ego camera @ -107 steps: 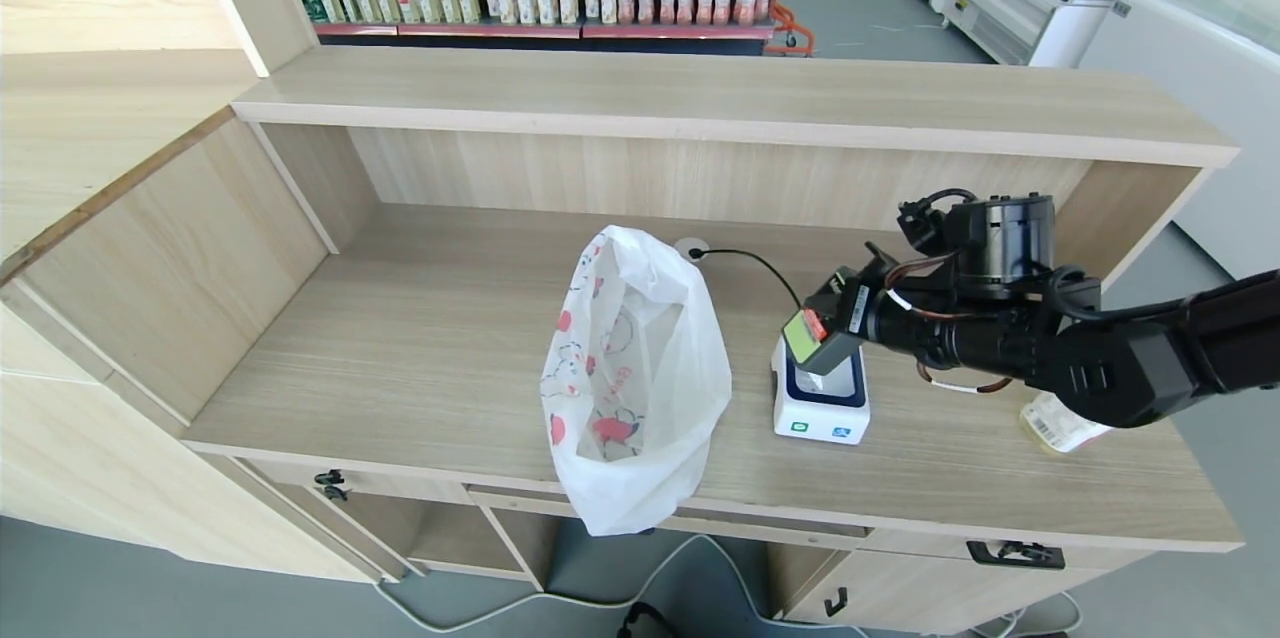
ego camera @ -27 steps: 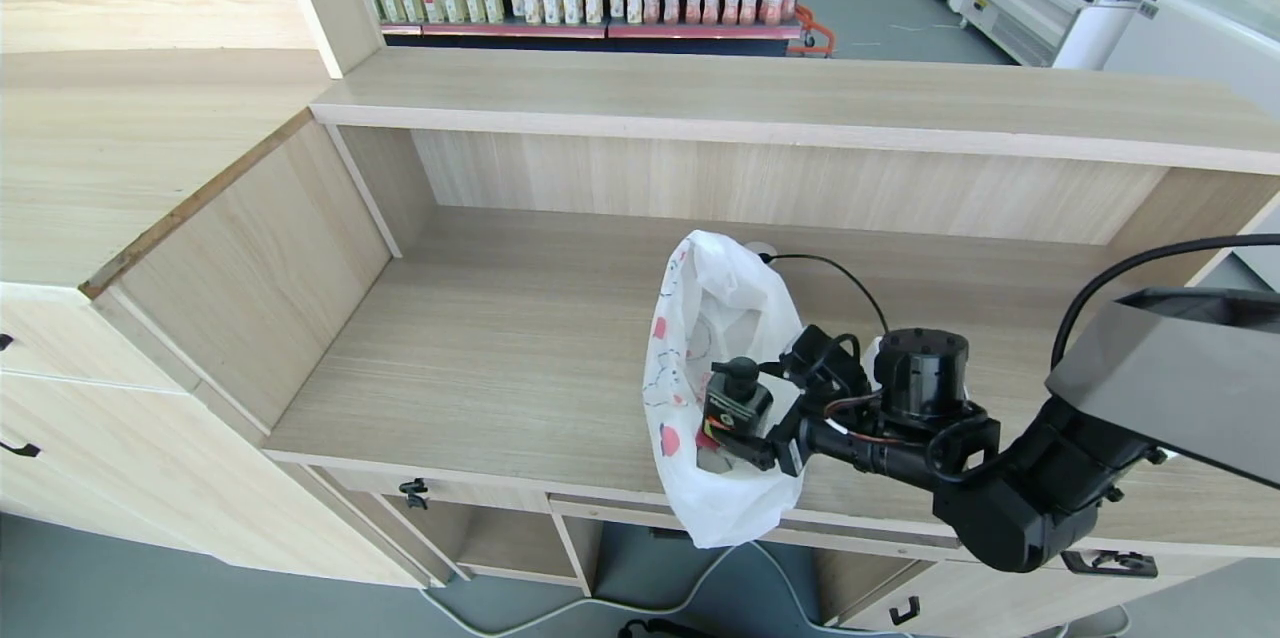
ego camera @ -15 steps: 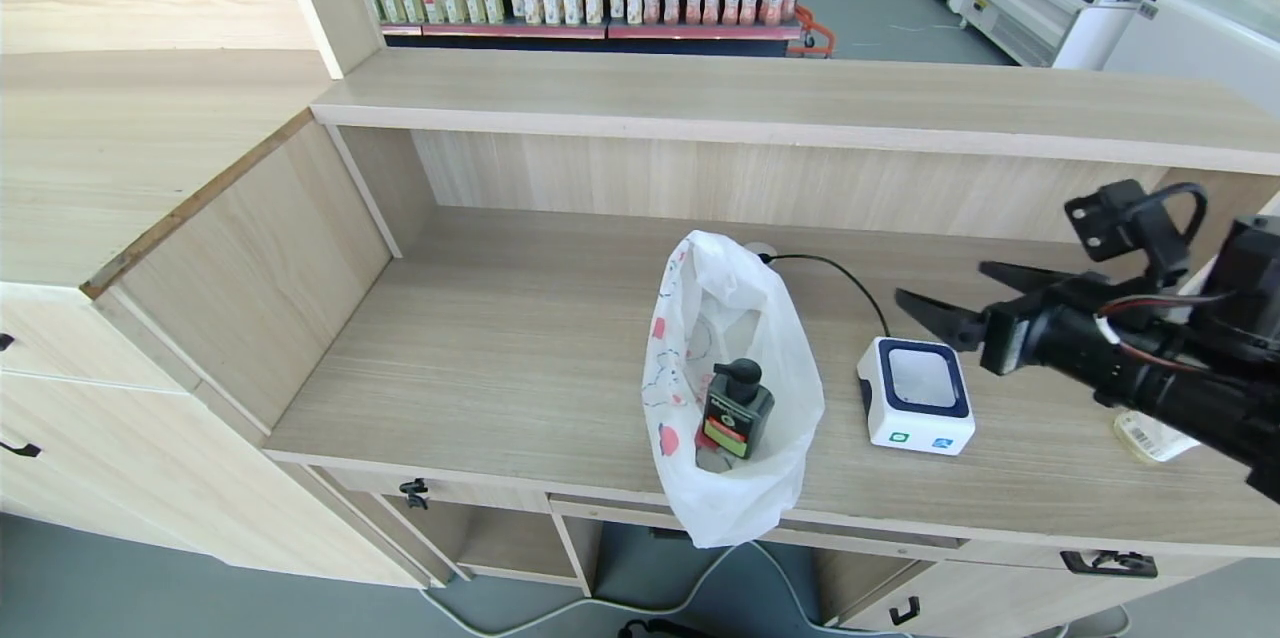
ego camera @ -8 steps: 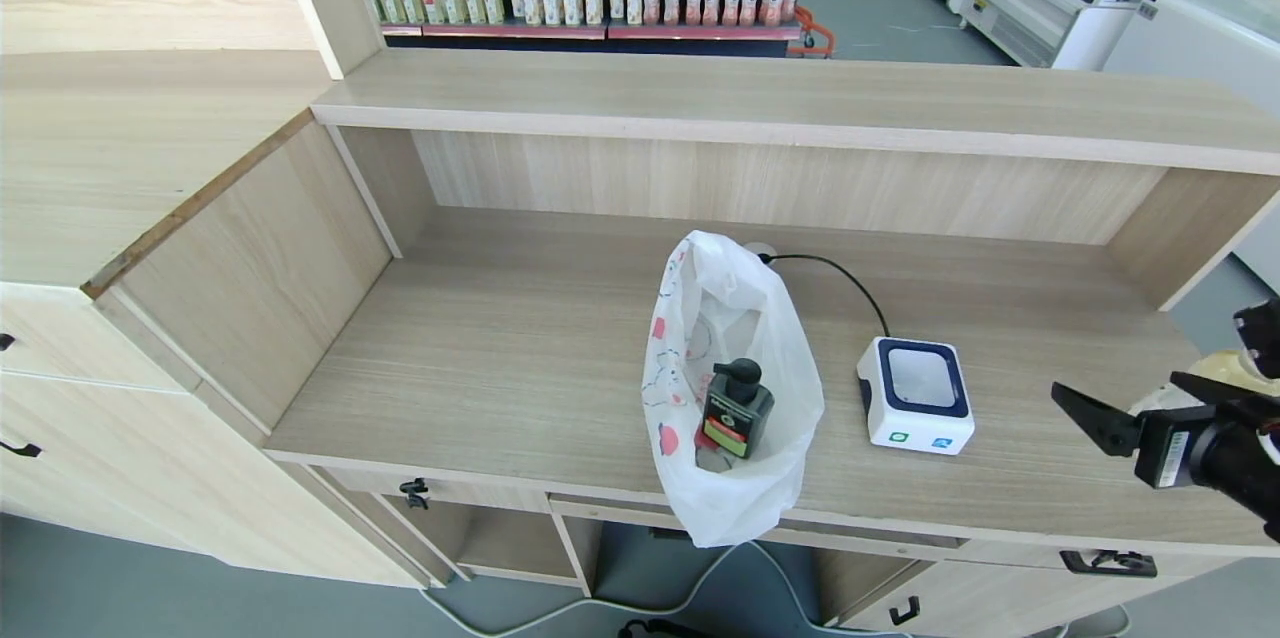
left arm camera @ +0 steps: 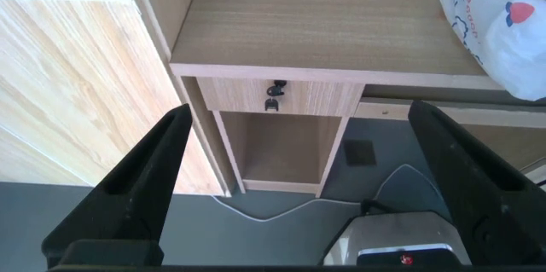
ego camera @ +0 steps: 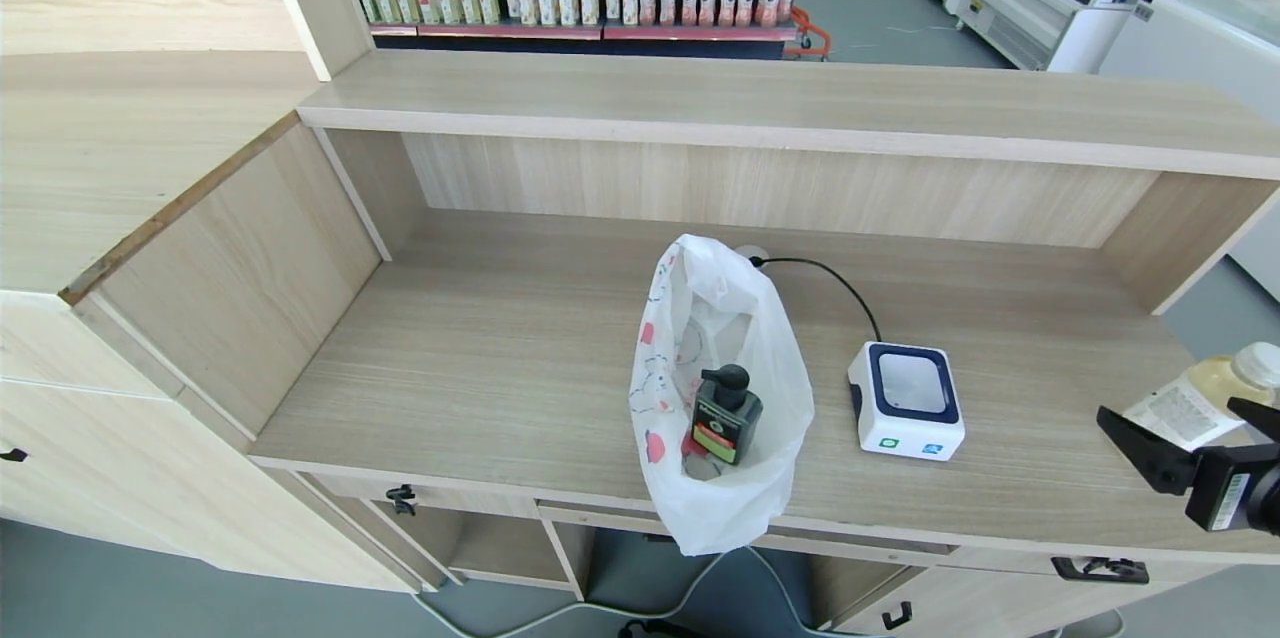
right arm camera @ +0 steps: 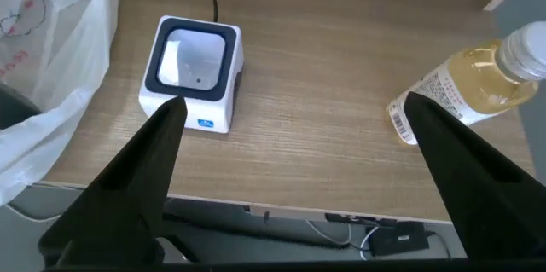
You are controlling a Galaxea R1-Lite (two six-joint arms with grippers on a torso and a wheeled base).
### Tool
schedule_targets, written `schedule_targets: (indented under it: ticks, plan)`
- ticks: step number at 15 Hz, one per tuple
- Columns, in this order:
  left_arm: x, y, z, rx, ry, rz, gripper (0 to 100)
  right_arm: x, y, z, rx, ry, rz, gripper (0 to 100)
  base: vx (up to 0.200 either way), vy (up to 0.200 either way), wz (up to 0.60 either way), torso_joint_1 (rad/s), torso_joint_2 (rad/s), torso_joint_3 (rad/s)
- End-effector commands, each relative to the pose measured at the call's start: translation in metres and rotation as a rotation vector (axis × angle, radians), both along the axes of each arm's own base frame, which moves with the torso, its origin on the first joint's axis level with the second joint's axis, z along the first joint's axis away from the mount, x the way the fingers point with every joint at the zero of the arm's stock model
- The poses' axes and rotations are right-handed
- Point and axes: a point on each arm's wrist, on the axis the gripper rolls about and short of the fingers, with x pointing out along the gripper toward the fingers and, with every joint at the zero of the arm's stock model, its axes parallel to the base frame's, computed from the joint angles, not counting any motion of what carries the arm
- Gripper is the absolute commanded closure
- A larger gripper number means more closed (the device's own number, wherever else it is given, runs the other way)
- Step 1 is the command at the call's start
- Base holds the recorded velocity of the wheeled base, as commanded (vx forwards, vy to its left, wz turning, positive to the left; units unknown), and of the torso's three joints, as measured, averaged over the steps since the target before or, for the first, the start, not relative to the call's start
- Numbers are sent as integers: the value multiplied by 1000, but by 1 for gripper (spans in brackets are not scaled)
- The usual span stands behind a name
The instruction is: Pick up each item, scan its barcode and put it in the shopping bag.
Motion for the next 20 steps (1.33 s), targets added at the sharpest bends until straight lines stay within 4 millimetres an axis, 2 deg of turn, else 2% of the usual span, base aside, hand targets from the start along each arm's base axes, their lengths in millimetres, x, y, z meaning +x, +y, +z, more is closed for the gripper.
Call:
schedule_targets:
  ticks: [1,5,10,16,20]
  plan:
    - [0,0,0,2,0,1,0,-4,-1,1,-2,-16,-8,0,0,-200,0,12,2,2]
    - [0,0,0,2,0,1,0,-8,-4,-4,-1,2,-38,0,0,-200,0,-2,4,5]
    - [0,0,0,0,0,1,0,-29,-5,-22,4,53,-65,0,0,-200,0,5,2,-1]
    - [0,0,0,-2,0,1,0,-31,-4,-23,4,50,-60,0,0,-200,0,6,3,4]
    - [0,0,0,-5,0,2,0,-31,-3,-23,6,51,-50,0,0,0,0,0,0,0]
